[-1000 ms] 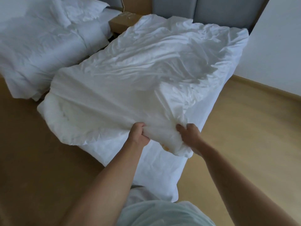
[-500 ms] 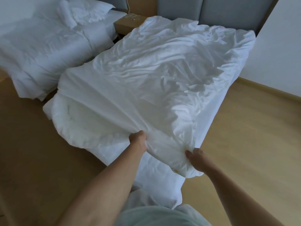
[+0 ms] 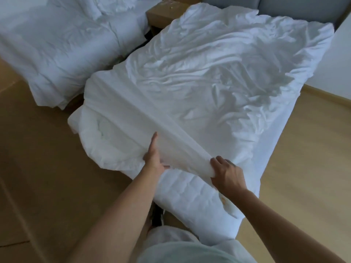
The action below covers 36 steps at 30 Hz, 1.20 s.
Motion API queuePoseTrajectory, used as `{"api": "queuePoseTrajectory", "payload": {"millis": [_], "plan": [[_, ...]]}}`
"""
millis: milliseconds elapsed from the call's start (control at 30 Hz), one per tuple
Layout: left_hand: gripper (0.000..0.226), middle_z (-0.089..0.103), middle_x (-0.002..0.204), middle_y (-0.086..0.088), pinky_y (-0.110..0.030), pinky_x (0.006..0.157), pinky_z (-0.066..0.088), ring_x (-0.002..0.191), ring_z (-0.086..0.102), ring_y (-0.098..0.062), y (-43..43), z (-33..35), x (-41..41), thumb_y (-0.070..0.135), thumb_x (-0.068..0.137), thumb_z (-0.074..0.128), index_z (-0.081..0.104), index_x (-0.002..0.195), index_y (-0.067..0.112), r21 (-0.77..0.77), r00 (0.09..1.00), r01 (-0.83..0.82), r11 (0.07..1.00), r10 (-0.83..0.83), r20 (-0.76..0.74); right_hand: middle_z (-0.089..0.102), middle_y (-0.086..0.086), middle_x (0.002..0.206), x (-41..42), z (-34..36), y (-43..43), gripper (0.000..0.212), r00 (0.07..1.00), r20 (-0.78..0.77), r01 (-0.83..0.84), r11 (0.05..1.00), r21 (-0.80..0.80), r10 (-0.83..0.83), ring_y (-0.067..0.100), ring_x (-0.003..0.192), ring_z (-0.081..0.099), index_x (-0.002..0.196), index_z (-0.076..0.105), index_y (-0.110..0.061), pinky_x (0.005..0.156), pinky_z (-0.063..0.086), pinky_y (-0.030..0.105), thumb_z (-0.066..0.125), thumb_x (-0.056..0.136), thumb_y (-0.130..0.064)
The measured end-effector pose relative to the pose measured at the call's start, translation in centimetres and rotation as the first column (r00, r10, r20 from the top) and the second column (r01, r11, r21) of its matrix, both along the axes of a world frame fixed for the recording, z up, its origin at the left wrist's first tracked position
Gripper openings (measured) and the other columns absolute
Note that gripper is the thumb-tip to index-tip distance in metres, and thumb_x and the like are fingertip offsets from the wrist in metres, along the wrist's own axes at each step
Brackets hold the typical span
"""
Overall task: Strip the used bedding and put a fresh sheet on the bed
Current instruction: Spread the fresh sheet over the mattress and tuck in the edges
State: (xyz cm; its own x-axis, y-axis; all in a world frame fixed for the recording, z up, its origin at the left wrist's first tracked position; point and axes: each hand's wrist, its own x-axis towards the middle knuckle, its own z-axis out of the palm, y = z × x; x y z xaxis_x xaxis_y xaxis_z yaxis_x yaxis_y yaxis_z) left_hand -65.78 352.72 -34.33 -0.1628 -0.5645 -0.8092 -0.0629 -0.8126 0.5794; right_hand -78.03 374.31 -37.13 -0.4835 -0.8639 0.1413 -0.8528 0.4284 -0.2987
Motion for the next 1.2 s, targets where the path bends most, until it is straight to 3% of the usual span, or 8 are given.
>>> {"api": "queuePoseTrajectory", "payload": {"millis": [100,233,333,500,700,800,933,1200], "plan": [[0.048,0.067,0.106,-0.014,-0.05,0.055,0.06,0.077,0.063,-0.03,-6.5,-2.0,0.8,0.02,0.078,0.084,0.056,0.114,0.006,0.04,0.997,0.033,0.999,-0.036,0.062,0.054,-0.002,0.075,0.6,-0.9,-0.3,0.035,0.998,0.031,-0.05,0.985,0.166,0.046,0.026,0.061,0.057,0.084,0.059,-0.015,0.04,0.046,0.034,0.085,0.062,-0.021],[0.041,0.062,0.103,-0.023,-0.037,0.063,0.053,0.074,0.06,-0.028,-9.7,-4.2,-2.0,-0.008,0.087,0.044,0.054,0.127,-0.006,-0.046,0.968,0.223,0.974,-0.215,0.132,0.054,-0.003,0.115,3.5,-1.3,-3.9,0.059,0.994,0.069,0.031,0.798,0.601,-0.091,0.024,0.107,0.059,0.126,0.047,-0.024,0.088,0.05,0.041,0.065,0.077,-0.05],[0.045,0.061,0.097,-0.022,-0.024,0.047,0.049,0.067,0.059,-0.025,-9.2,-4.0,-3.1,-0.008,0.085,0.041,0.054,0.128,-0.007,-0.069,0.908,0.417,0.906,-0.411,0.078,0.043,0.007,0.135,7.5,-1.4,-11.4,0.108,0.978,0.013,0.179,0.874,0.453,-0.207,0.029,0.117,0.049,0.15,0.029,-0.02,0.095,0.049,0.044,0.074,0.063,-0.064],[0.035,0.05,0.089,-0.01,-0.025,0.059,0.04,0.077,0.051,-0.021,-12.1,-4.7,2.8,0.003,0.064,0.055,0.062,0.098,0.005,-0.021,0.821,0.571,0.821,-0.571,-0.011,0.053,-0.001,0.088,11.5,-2.7,-21.3,0.024,0.871,0.129,0.394,0.831,0.392,-0.474,0.028,0.082,0.064,0.103,0.048,-0.016,0.059,0.039,0.032,0.06,0.083,-0.01],[0.083,0.056,0.135,-0.013,-0.063,0.1,0.048,0.121,0.055,-0.039,-25.6,-10.4,11.3,0.041,0.073,0.088,0.045,0.14,0.016,0.237,0.988,0.092,0.967,-0.118,0.096,0.049,0.0,0.063,16.1,-6.5,-18.0,0.032,0.943,0.089,0.277,0.902,0.331,-0.322,0.025,0.051,0.048,0.075,0.053,-0.013,0.042,0.03,0.027,0.07,0.053,0.004],[0.021,0.065,0.123,-0.021,-0.046,0.079,0.059,0.102,0.064,-0.034,-27.8,-12.4,11.8,0.002,0.093,0.057,0.062,0.114,0.003,0.176,0.983,0.127,0.976,-0.147,0.109,0.051,-0.001,0.065,18.5,-8.5,-17.9,0.031,0.946,0.048,0.274,0.87,0.41,-0.32,0.025,0.057,0.052,0.075,0.057,-0.014,0.049,0.031,0.027,0.071,0.053,0.002],[0.023,0.063,0.095,-0.014,-0.049,0.085,0.055,0.089,0.061,-0.028,-29.5,-12.1,11.2,0.002,0.092,0.04,0.062,0.091,0.009,0.047,0.944,0.302,0.952,-0.305,0.121,0.058,-0.003,0.09,21.0,-9.9,-20.1,0.025,0.927,0.022,0.29,0.752,0.592,-0.375,0.022,0.09,0.058,0.099,0.06,-0.022,0.074,0.044,0.033,0.055,0.078,-0.009],[0.034,0.064,0.1,-0.012,-0.033,0.071,0.058,0.081,0.063,-0.025,-31.6,-15.6,20.5,0.007,0.091,0.033,0.061,0.111,0.007,0.104,0.851,0.445,0.89,-0.456,0.26,0.05,0.006,0.124,24.2,-10.0,-23.7,0.048,0.834,-0.033,0.344,0.472,0.812,-0.55,0.028,0.12,0.049,0.131,0.046,-0.021,0.107,0.034,0.049,0.06,0.085,-0.028]]}}
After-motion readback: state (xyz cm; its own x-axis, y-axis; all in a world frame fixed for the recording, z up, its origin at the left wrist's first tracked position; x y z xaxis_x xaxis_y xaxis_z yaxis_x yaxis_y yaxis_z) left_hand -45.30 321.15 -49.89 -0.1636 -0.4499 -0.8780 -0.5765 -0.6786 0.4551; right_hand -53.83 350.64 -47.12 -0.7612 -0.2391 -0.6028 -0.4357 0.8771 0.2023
